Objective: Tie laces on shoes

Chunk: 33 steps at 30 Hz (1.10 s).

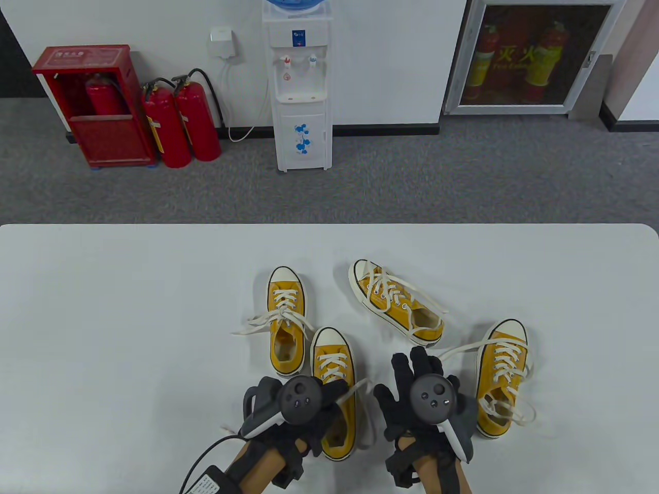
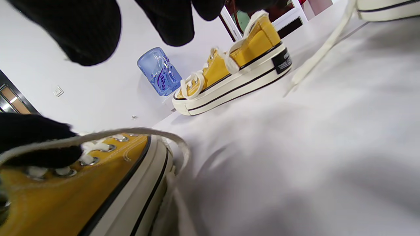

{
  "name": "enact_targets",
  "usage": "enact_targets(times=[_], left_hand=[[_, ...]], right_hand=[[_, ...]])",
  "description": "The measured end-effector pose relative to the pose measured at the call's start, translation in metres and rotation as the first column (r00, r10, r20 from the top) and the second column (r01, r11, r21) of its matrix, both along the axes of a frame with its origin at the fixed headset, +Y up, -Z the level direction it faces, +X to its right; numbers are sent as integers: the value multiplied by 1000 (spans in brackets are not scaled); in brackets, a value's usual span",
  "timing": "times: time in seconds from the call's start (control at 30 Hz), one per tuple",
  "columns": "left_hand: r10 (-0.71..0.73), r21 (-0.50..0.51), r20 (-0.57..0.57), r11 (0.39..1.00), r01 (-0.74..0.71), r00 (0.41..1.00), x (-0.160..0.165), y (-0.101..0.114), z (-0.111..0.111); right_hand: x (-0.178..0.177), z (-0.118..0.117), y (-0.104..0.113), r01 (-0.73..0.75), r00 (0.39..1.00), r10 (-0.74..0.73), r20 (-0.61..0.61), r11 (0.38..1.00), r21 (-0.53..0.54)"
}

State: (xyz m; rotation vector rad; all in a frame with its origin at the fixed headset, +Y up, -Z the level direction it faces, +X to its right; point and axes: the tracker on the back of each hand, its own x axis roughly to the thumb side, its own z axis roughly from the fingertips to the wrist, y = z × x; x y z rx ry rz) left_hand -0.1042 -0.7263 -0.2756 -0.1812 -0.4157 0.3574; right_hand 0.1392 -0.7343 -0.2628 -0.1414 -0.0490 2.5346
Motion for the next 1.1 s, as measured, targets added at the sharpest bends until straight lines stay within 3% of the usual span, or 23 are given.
enact_targets(times=[0.23, 0.33, 0.5, 0.73, 1.1], left_hand=[[53, 24, -49, 998, -52, 997, -36, 26, 8], [52, 4, -78, 999, -51, 996, -52, 28, 9], [-58, -79, -62, 996, 53, 996, -68, 10, 8], [-135, -143, -5, 981, 133, 991, -66, -19, 5], [-284, -87, 6, 955, 284, 959, -53, -39, 7]], right_hand=[[0, 0, 0, 2, 1000, -2, 0, 1000, 3], [0, 0, -1, 1, 1000, -1, -1, 1000, 1], [0, 0, -1, -1, 1000, 1, 0, 1000, -1], [-1, 0, -1, -11, 1000, 11, -7, 1000, -3], [-2, 0, -2, -16, 1000, 16, -14, 1000, -2]])
